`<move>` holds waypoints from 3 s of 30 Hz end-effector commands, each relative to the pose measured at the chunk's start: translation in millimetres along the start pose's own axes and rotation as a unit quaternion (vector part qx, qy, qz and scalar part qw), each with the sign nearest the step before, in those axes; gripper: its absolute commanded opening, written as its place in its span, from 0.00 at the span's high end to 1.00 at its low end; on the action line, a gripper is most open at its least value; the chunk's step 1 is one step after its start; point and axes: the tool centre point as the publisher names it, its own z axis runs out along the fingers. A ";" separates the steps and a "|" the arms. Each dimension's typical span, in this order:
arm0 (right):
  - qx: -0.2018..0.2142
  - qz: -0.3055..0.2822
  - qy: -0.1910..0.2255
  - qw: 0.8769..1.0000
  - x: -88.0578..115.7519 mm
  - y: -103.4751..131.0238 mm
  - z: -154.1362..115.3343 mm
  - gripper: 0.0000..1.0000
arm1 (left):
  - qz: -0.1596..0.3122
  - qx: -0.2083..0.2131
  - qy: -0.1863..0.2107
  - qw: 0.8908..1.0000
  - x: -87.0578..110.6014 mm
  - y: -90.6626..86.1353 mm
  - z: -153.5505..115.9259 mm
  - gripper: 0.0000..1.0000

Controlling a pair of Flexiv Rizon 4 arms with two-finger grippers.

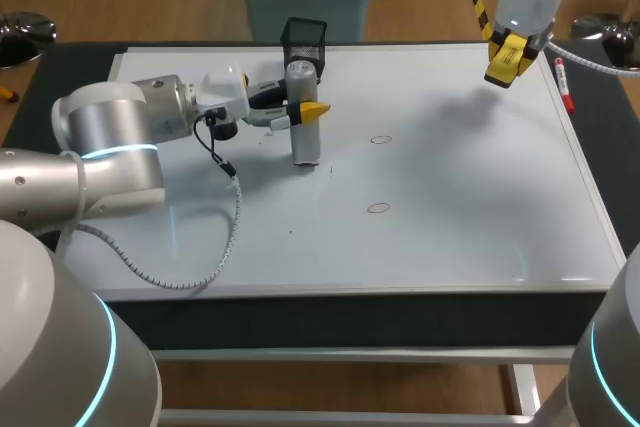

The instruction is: Pick up the inspection probe, press it on each red-marked spot on the whiteboard one by one, put down the probe, pick up the eraser, and wipe off all the red marks.

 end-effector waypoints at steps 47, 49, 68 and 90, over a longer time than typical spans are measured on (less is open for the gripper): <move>0.001 -0.001 0.001 1.000 0.7 -0.2 -0.6 1.00 | 0.067 0.002 -0.055 0.996 -50.7 -71.6 -64.7 1.00; 0.001 -0.001 0.001 1.000 0.7 -0.2 -0.6 1.00 | 0.072 0.004 -0.063 0.995 -58.8 -78.3 -74.7 1.00; 0.001 -0.001 0.001 1.000 0.7 -0.2 -0.6 1.00 | 0.062 0.029 -0.111 0.991 -114.6 -85.5 -135.5 1.00; 0.001 -0.001 0.001 1.000 0.7 -0.2 -0.6 1.00 | 0.052 0.018 -0.127 0.990 -124.0 -84.3 -152.1 1.00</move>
